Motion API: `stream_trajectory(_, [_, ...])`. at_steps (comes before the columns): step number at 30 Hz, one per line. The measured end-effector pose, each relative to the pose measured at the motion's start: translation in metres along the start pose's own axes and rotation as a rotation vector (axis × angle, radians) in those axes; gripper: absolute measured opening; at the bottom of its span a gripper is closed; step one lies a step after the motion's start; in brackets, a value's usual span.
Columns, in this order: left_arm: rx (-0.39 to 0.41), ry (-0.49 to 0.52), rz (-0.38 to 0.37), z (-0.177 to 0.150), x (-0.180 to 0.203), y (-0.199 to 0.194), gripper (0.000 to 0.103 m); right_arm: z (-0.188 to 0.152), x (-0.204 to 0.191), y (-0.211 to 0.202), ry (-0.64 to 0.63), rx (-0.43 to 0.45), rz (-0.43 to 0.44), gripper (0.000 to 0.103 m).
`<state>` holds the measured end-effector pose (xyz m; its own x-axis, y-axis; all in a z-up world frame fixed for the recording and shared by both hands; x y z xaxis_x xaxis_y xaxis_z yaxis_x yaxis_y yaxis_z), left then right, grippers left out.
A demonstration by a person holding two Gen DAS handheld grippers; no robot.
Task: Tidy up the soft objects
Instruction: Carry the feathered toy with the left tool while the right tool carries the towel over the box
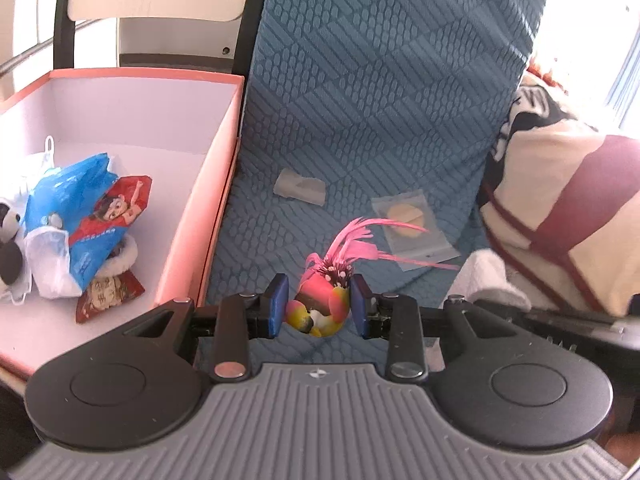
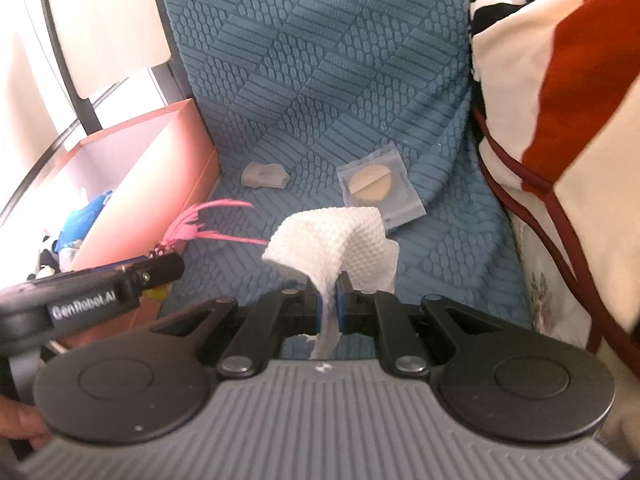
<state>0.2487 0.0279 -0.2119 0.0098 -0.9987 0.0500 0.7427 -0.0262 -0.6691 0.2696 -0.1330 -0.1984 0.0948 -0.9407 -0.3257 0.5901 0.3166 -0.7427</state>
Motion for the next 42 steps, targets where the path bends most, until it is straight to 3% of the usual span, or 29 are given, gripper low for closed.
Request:
stream_trajectory(11, [-0.016,-0.009,-0.052,-0.019,0.004,-0.042,0.038,-0.036,-0.011,-0.039,-0.005,-0.008,0.005,0.011])
stream_trajectory(23, [-0.004,-0.021,-0.087,-0.025,-0.003,-0.084,0.038,-0.052,-0.026,-0.082,0.026,-0.003,0.034,0.011])
stream_trajectory(32, [0.06,-0.038,-0.075,0.0,-0.031,-0.124,0.038,-0.048,-0.047,-0.103,-0.001,0.03,0.047,0.011])
stream_trajectory(42, [0.086,-0.061,-0.012,0.012,-0.078,-0.157,0.038,-0.032,-0.101,-0.109,-0.052,0.048,0.141,0.011])
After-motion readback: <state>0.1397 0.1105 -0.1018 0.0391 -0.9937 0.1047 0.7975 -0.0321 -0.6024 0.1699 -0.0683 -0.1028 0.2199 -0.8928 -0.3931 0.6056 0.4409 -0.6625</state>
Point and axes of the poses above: each gripper's, at about its wrist camera, not at the fingertips, and y roughly the way its jaws point, x to its right, z to its top, the point moved 7 cm from there along y, roughly the way its jaws point, and after that the axes turned 15 degrees about y, right-handed, at the moved point
